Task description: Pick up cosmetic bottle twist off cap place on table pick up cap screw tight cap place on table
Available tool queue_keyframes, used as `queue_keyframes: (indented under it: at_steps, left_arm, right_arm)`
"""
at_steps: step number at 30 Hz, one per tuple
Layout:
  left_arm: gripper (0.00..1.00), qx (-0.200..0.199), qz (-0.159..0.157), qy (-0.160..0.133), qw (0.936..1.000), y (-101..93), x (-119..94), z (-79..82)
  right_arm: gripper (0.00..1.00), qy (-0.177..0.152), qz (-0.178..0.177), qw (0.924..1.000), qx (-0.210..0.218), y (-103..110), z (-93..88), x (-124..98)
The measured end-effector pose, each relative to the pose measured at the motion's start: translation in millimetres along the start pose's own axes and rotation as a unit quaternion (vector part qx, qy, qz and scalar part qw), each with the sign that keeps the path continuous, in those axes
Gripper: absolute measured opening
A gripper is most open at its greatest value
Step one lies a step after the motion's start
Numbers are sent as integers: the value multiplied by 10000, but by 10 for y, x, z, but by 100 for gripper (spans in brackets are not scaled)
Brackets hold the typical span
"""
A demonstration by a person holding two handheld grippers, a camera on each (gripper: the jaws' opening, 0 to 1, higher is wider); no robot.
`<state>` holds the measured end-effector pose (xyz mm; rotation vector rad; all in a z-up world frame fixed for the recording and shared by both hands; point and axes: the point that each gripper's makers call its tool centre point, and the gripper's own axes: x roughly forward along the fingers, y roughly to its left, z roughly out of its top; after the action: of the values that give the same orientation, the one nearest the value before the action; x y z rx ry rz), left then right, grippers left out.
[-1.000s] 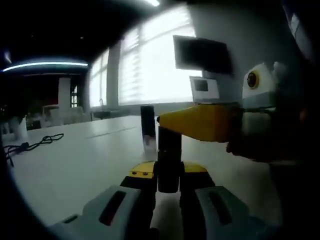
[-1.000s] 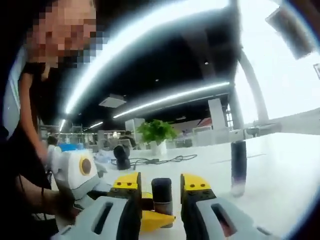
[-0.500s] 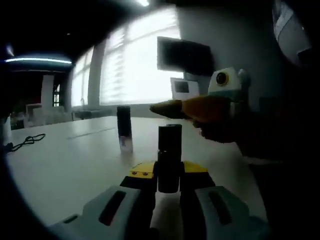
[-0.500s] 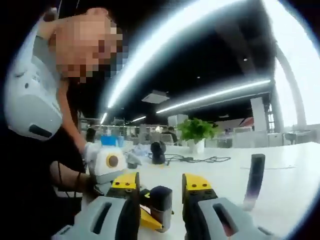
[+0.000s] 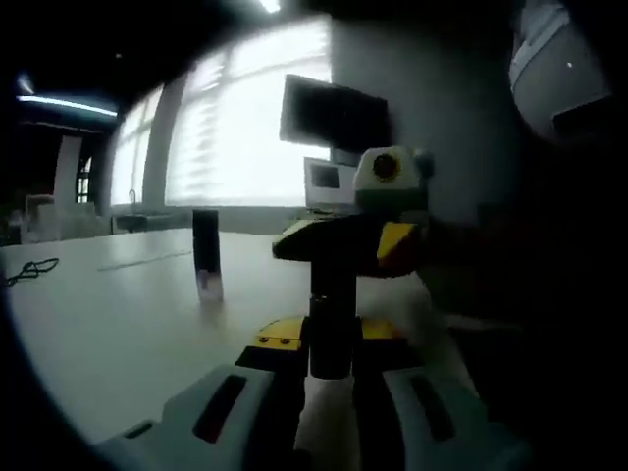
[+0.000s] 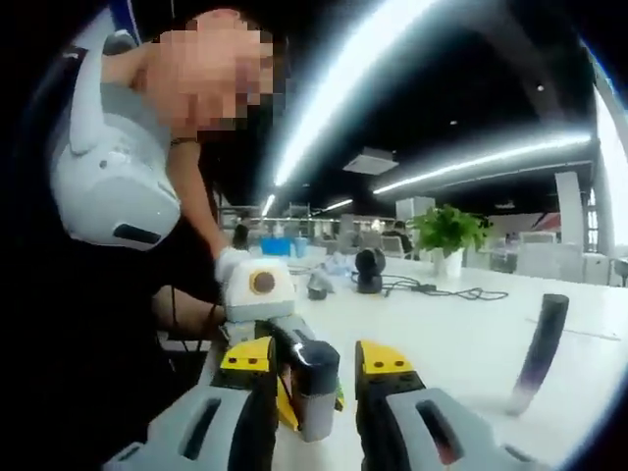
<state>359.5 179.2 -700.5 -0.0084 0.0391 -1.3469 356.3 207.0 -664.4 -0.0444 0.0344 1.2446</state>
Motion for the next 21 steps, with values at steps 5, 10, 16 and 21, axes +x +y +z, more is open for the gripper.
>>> queue_keyframes:
  at_steps: [5,10,16,21]
  left_arm:
    - [7,-1,-206,8,9998,-60,4,-20]
    - [7,-50,-348,-17,9994,-111,-12,-17]
    - [7,-87,-468,-37,9989,-154,-19,-16]
    - [7,-40,-495,2,9988,-169,-17,-34]
  right_arm:
    - [20,145,355,9992,57,113,-29,3]
    - [18,144,554,9979,303,139,-16,-74]
    - [15,118,631,9972,379,127,46,-151]
    - [10,223,662,9971,306,112,21,-164]
